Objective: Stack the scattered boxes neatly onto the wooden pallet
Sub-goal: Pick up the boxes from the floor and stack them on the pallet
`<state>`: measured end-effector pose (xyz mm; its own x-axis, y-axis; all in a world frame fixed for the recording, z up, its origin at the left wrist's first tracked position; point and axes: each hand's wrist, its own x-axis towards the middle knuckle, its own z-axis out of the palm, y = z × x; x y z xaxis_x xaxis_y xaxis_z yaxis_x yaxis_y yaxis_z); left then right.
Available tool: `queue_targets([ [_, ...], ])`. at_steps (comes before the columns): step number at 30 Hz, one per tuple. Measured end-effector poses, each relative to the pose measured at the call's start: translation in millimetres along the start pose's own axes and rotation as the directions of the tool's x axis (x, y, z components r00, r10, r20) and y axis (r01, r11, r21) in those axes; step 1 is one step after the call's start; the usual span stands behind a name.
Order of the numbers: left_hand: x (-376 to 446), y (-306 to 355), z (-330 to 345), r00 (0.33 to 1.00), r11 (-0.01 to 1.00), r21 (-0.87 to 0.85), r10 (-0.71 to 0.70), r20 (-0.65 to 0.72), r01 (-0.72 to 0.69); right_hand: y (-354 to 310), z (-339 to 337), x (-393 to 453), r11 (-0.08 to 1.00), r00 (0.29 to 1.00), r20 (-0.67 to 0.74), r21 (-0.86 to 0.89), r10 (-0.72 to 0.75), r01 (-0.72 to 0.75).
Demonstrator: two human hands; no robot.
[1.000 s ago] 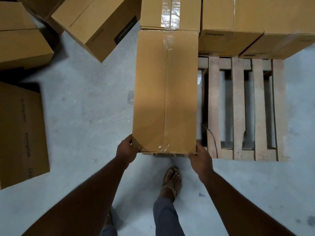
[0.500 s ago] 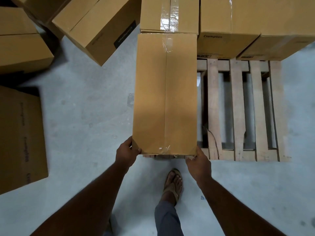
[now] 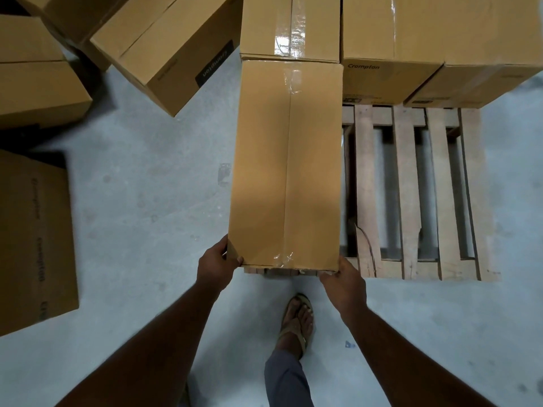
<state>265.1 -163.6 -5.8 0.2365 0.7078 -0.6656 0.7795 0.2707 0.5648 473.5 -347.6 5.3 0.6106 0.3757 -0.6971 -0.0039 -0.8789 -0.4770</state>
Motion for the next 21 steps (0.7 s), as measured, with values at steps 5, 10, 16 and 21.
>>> queue_targets([
  [5,2,7,4,0.999,0.999,-0.022,-0.035,-0.032,0.035,-4,-2,3,1.0,1.0,0.021,0.014,0.008,-0.008],
  [10,-6,9,4,1.0,1.0,0.019,-0.011,-0.025,0.011,-6,-5,1,0.999,0.999,0.035,0.046,0.025,-0.027],
  [16,-9,6,2,0.999,0.998,-0.029,-0.047,0.018,0.047,-5,-4,2,0.994,0.996,0.063,0.088,0.059,-0.064],
  [21,-32,23,-6,0.994,0.992,0.084,-0.093,-0.051,0.097,-28,-15,-24,0.995,1.0,-0.008,0.096,-0.02,0.021],
])
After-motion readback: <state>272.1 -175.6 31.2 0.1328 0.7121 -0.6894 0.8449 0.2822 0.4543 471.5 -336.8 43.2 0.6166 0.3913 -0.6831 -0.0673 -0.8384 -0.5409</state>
